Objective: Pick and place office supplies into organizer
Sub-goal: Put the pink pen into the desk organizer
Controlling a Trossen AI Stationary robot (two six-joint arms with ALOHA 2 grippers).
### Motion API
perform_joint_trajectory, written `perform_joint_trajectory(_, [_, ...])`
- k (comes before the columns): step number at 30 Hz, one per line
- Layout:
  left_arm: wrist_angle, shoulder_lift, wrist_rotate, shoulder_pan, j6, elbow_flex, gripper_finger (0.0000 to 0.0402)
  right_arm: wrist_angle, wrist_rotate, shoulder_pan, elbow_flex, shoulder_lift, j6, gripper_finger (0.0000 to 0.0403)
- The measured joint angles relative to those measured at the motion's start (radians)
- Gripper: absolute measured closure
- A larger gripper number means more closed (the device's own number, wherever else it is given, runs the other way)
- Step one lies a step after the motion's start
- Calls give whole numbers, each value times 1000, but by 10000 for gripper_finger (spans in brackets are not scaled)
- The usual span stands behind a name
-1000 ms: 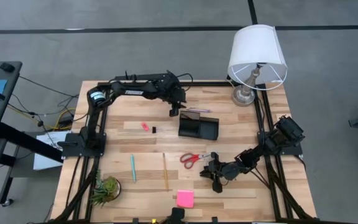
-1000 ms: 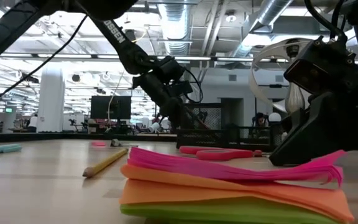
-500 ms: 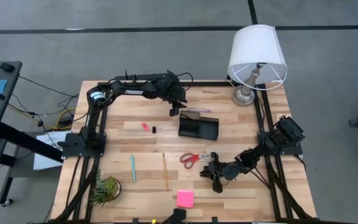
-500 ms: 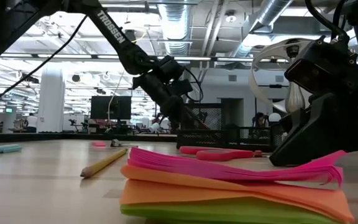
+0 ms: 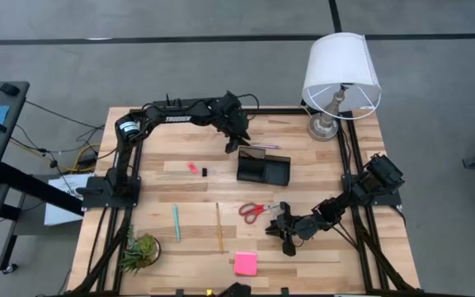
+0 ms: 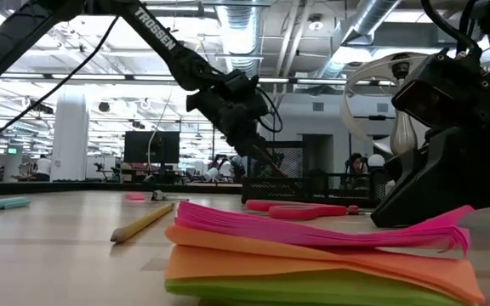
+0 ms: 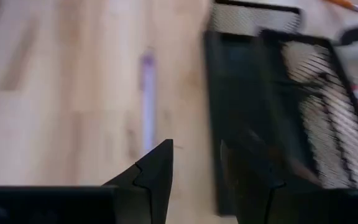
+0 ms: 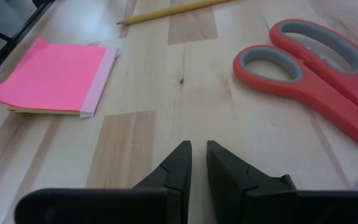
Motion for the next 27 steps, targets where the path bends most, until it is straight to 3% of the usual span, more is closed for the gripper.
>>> perform_joint_trajectory(4, [-91,0,-8,-7,47,-1,276,0,2,12,0,0,9,359])
perform_joint_trajectory(12, [-101,5,11,-20,42,-1,293,2,1,17,0,0,40,359])
perform_joint_trajectory(18, [-118,5,25,-109,47,-1,320,3,0,17,0,0,42,359])
perform_joint_trajectory(27, [-85,4,-422,-189,233,-2,353,3,0,17,0,0,43,359])
